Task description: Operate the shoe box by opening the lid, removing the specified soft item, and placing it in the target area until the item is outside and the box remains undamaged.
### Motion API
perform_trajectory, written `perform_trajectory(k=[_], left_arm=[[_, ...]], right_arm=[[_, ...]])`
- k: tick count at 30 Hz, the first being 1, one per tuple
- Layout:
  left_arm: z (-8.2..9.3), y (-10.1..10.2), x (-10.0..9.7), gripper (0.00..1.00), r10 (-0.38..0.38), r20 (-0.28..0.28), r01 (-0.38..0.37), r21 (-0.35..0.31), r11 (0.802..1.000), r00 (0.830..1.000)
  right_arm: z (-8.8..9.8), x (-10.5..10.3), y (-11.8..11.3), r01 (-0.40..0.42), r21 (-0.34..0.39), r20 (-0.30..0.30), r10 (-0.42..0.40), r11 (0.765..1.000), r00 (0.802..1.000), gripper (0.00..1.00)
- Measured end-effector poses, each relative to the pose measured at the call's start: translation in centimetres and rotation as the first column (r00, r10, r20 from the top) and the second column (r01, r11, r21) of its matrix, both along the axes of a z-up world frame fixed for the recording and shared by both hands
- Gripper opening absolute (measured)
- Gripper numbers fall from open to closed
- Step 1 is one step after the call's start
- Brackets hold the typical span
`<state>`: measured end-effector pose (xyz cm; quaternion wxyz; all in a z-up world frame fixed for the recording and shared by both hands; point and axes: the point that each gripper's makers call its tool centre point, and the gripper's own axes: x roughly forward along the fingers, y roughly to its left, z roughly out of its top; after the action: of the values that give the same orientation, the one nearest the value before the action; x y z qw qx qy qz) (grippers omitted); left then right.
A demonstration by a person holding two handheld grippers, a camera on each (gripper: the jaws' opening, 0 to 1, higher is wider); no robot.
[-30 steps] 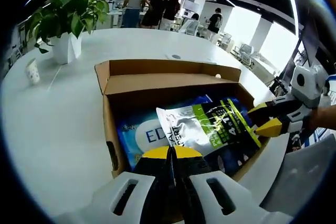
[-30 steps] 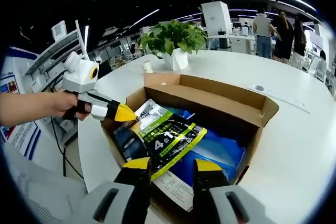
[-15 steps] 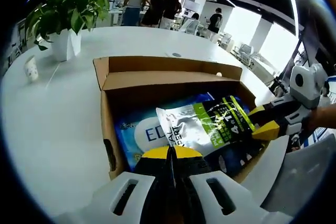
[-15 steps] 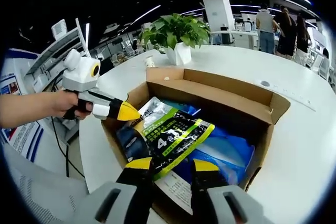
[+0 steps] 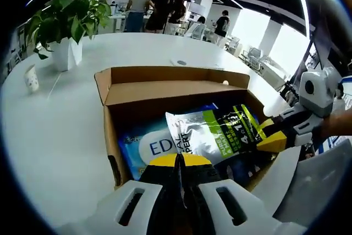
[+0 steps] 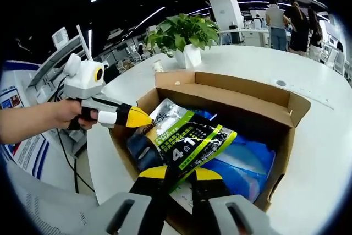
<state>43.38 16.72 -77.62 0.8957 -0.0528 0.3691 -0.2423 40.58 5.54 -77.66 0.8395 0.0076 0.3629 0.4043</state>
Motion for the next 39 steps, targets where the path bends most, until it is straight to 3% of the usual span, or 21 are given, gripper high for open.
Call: perform_trajectory(k=[19,39], left_arm=[[2.4,-1.2,0.0,0.00,-0.005,0.020,0.005,0.007,1.000,1.000],[4.6,-4.7,-0.1,0.00,-0.046,0.043,0.046,0.015,0.999,0.998]], right_arm=[[3.1,1.2,-1.6,0.051,0.054,0.020,-0.052,0.997,0.998,0.00],[5.5,1.7,-5.1,0.120,0.081,0.003,-0.121,0.989,0.993,0.00]])
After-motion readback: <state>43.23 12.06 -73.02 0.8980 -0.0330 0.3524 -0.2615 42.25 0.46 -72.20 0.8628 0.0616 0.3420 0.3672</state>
